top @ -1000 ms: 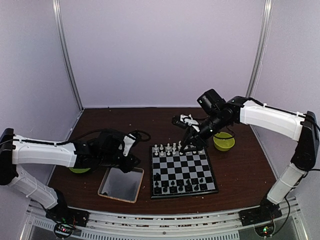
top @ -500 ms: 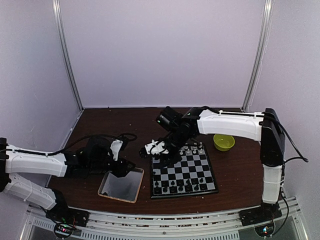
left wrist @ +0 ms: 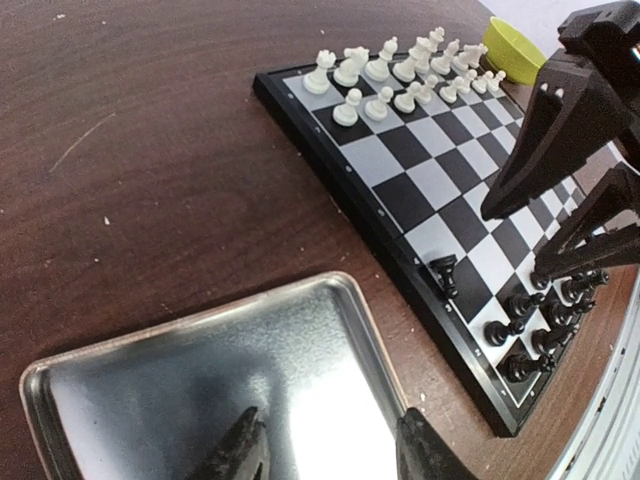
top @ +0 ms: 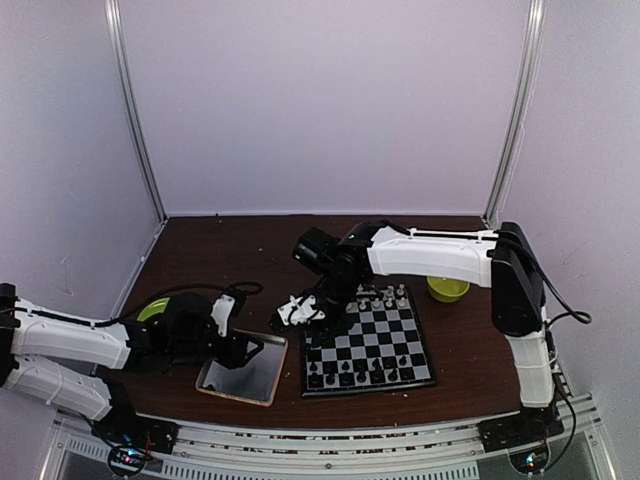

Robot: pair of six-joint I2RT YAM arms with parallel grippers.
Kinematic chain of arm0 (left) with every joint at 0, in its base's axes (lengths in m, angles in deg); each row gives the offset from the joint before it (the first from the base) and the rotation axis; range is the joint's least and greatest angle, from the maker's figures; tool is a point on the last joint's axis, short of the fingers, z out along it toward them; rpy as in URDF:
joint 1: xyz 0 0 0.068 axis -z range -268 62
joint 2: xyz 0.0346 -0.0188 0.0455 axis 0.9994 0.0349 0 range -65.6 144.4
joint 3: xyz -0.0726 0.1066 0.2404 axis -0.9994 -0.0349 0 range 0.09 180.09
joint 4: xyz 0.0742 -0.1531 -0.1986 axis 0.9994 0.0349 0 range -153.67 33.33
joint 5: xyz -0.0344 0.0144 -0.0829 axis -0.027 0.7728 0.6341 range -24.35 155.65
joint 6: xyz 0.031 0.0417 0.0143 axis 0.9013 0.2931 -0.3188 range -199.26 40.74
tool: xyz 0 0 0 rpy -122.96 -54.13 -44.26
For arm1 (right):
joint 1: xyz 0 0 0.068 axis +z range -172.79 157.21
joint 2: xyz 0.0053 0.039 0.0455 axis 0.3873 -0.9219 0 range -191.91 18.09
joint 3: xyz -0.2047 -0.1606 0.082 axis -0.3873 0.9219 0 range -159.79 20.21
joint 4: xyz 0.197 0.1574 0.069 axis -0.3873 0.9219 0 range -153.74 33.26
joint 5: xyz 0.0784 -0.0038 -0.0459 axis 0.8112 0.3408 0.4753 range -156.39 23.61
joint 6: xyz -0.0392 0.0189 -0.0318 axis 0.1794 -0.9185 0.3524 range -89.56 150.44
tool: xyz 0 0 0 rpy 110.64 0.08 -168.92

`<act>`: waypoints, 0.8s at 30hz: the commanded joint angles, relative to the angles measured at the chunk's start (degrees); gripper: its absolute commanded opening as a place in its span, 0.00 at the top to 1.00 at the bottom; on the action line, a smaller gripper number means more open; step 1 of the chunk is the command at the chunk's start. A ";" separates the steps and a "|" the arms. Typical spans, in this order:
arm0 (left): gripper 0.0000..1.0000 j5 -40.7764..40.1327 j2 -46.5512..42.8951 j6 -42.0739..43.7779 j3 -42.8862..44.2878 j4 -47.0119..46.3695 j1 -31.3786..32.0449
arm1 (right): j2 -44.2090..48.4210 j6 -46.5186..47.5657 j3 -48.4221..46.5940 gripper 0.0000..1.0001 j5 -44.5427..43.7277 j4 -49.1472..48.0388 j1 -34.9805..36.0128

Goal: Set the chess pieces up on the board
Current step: Pick up the pawn from the chessboard.

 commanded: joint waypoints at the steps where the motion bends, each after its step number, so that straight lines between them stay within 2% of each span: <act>1: 0.60 5.57 3.37 6.53 4.78 0.39 -0.47 | 2.41 -1.56 0.29 0.58 -0.09 2.01 -0.01; 5: 0.61 5.32 6.18 10.86 11.86 8.87 -0.47 | 9.36 -3.23 6.68 0.58 2.20 -1.03 -1.18; 8: 0.62 3.06 5.85 9.09 12.77 9.47 -0.47 | 12.36 -2.95 10.95 0.57 0.73 -5.04 -1.12; 12: 0.60 -3.70 2.00 2.93 9.95 8.80 -0.66 | 8.41 -1.51 8.24 0.58 -1.04 -3.93 -1.15; 18: 0.51 -15.51 -3.53 -8.05 9.20 17.33 -1.08 | 2.04 -0.96 2.52 0.59 -2.19 -2.88 -1.10; 24: 0.40 -19.35 -10.20 -8.55 6.38 18.01 -1.08 | -1.53 0.70 -0.85 0.59 -3.58 -2.56 -0.42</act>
